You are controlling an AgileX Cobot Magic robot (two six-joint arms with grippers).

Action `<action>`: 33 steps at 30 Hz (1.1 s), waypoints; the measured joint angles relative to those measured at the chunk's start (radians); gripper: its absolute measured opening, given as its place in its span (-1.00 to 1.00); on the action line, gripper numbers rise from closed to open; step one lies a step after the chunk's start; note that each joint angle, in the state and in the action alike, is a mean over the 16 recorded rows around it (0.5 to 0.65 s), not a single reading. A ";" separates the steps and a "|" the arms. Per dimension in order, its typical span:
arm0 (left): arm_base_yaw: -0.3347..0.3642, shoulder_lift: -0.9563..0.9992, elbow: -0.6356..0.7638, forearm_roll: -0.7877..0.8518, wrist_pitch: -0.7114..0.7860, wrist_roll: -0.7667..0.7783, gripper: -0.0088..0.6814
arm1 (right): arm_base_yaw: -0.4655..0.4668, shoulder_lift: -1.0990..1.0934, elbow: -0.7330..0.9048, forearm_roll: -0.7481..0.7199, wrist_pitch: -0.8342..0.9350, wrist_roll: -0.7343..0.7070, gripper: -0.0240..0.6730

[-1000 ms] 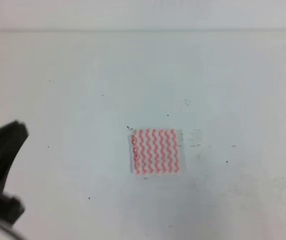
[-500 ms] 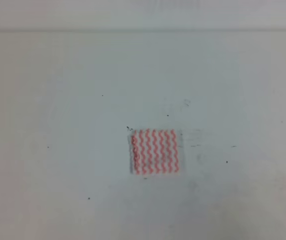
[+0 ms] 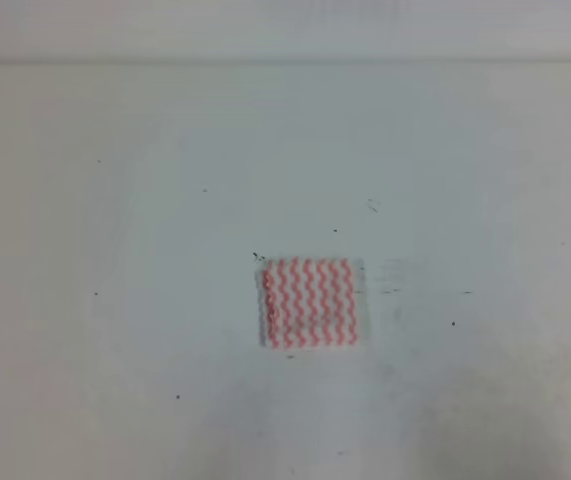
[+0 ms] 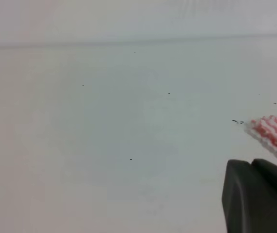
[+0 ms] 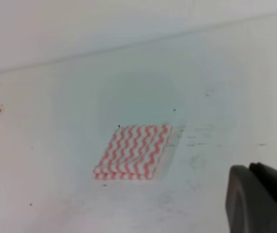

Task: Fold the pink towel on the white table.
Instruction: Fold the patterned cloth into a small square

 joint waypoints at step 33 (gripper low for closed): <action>0.000 0.003 0.002 -0.002 -0.040 0.000 -0.99 | -0.284 -0.121 0.019 -0.178 0.075 -0.065 -0.98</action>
